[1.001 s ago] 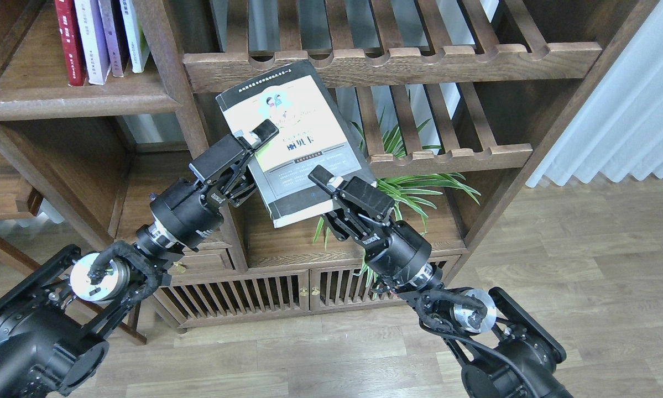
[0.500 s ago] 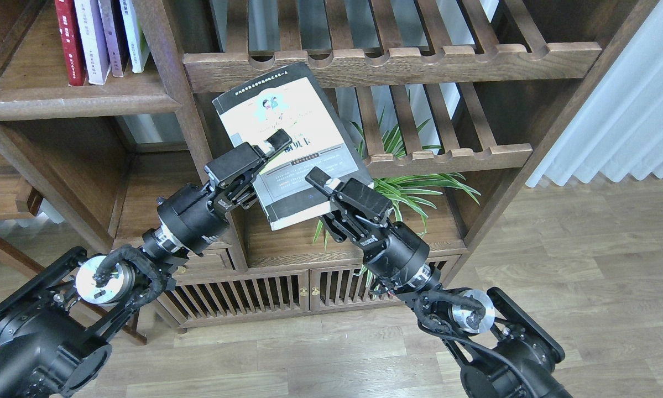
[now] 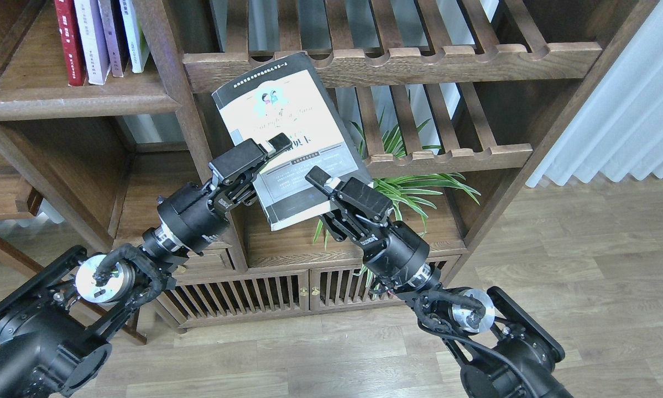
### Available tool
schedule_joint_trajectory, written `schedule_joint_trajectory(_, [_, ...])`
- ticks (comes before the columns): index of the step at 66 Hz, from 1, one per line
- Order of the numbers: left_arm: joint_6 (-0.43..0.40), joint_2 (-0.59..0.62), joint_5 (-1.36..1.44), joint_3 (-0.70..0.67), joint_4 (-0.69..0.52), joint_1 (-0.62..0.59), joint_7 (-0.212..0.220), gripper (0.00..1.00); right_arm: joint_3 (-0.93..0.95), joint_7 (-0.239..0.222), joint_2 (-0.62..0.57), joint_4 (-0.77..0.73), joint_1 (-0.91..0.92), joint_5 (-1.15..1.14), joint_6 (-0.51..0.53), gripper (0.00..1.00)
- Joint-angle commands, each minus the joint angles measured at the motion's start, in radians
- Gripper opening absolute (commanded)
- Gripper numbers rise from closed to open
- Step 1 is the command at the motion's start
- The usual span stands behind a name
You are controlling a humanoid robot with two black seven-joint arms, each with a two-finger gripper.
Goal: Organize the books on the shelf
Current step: 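Lift the white book with the left gripper back toward the upper shelf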
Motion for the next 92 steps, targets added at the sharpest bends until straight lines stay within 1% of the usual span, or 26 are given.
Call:
schedule_joint_trajectory(1, [0.0, -0.001, 0.001, 0.0, 0.0, 0.0, -0.002, 0.08, 0.002, 0.0, 0.0, 0.0, -0.001, -0.004, 0.0, 0.29])
schedule_joint_trajectory(13, [0.0, 0.001, 0.001, 0.0, 0.0, 0.0, -0.002, 0.08, 0.014, 0.0, 0.0, 0.0, -0.002, -0.053, 0.0, 0.46])
schedule_joint_trajectory(29, [0.0, 0.001, 0.001, 0.0, 0.0, 0.0, -0.002, 0.08, 0.023, 0.0, 0.0, 0.0, -0.002, -0.058, 0.0, 0.57])
schedule_joint_trajectory(36, [0.0, 0.001, -0.001, 0.0, 0.0, 0.002, -0.002, 0.08, 0.057, 0.0, 0.0, 0.0, -0.002, -0.06, 0.0, 0.58])
schedule_joint_trajectory(38, [0.0, -0.001, -0.001, 0.0, 0.0, 0.002, -0.002, 0.08, 0.084, 0.0, 0.0, 0.0, -0.002, -0.06, 0.0, 0.58])
schedule_joint_trajectory(39, [0.0, -0.004, -0.001, 0.0, 0.0, 0.002, -0.002, 0.08, 0.154, 0.0, 0.0, -0.006, -0.004, -0.061, 0.0, 0.58])
schedule_joint_trajectory(41, [0.0, -0.007, -0.001, 0.0, 0.0, 0.002, -0.002, 0.08, 0.181, 0.0, 0.0, -0.007, -0.004, -0.061, 0.0, 0.59])
schedule_joint_trajectory(45, [0.0, -0.016, -0.001, 0.001, 0.0, -0.001, -0.002, 0.08, 0.258, 0.0, 0.0, -0.021, -0.016, -0.061, 0.0, 0.64])
schedule_joint_trajectory(51, [0.0, -0.038, -0.001, 0.001, 0.0, -0.006, -0.002, 0.08, 0.356, 0.0, 0.0, -0.044, -0.039, -0.06, 0.0, 0.65])
schedule_joint_trajectory(58, [0.0, -0.044, -0.001, 0.001, 0.0, -0.011, -0.002, 0.08, 0.403, 0.0, 0.0, -0.072, -0.051, -0.06, 0.0, 0.65])
schedule_joint_trajectory(65, [0.0, -0.051, -0.001, 0.001, 0.0, -0.021, -0.002, 0.07, 0.4, 0.0, 0.0, -0.078, -0.054, -0.06, 0.0, 0.65])
schedule_joint_trajectory(74, [0.0, -0.101, -0.001, 0.001, 0.0, -0.049, -0.002, 0.07, 0.358, 0.0, 0.0, -0.079, -0.056, -0.063, 0.0, 0.65])
schedule_joint_trajectory(86, [0.0, -0.144, -0.001, 0.001, 0.0, -0.146, -0.006, 0.06, 0.267, 0.0, 0.0, -0.102, -0.064, -0.07, 0.0, 0.65])
schedule_joint_trajectory(87, [0.0, -0.147, 0.001, 0.001, 0.0, -0.174, -0.009, 0.06, 0.258, 0.0, 0.0, -0.118, -0.067, -0.09, 0.0, 0.65])
schedule_joint_trajectory(92, [0.0, -0.16, 0.001, 0.001, 0.0, -0.21, -0.011, 0.06, 0.259, 0.0, 0.0, -0.156, -0.067, -0.142, 0.0, 0.64])
